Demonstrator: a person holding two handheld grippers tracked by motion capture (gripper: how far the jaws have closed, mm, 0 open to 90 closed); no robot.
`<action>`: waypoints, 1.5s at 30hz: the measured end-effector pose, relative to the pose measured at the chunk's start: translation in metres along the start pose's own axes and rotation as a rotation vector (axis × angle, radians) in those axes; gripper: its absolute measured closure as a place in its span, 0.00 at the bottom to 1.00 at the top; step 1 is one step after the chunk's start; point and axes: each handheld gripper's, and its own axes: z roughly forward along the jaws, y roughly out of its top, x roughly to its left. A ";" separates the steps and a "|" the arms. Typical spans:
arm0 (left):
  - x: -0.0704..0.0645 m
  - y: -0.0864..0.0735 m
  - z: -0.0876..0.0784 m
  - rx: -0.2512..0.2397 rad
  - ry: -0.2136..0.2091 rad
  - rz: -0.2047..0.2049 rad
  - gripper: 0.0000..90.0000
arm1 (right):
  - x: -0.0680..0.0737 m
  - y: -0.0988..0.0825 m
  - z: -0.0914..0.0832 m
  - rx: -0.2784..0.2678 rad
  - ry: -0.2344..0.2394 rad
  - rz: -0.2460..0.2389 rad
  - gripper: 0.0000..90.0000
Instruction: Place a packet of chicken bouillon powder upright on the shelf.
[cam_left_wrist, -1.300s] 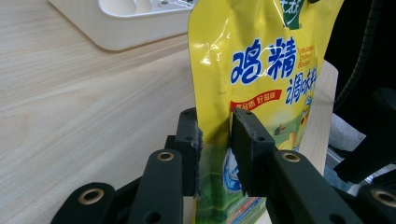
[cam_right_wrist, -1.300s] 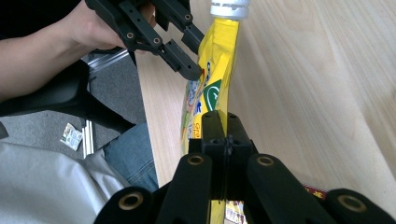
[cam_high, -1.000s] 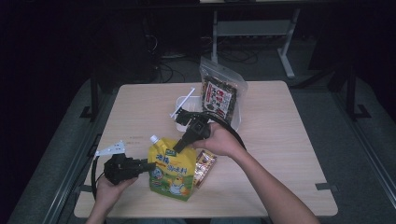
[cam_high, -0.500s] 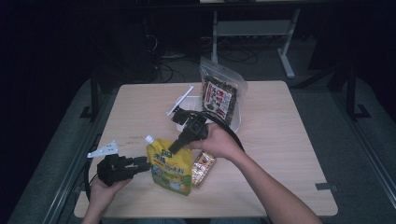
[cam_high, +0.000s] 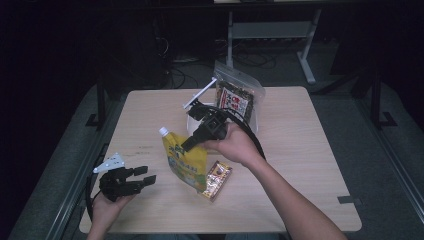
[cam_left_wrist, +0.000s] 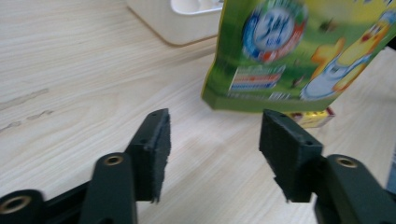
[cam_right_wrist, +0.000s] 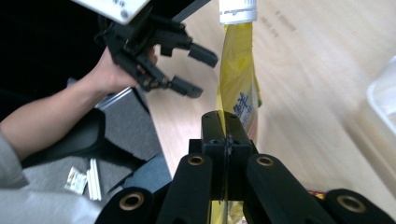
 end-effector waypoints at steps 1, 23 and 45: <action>0.000 -0.001 0.001 0.004 0.022 0.001 0.44 | -0.001 0.001 -0.002 -0.010 -0.009 0.006 0.99; 0.007 -0.011 0.006 0.042 0.084 -0.009 0.34 | -0.013 0.011 -0.039 -0.144 -0.116 0.138 0.99; 0.009 -0.012 0.010 0.061 0.102 -0.010 0.32 | -0.029 0.028 -0.066 -0.260 -0.228 0.252 0.99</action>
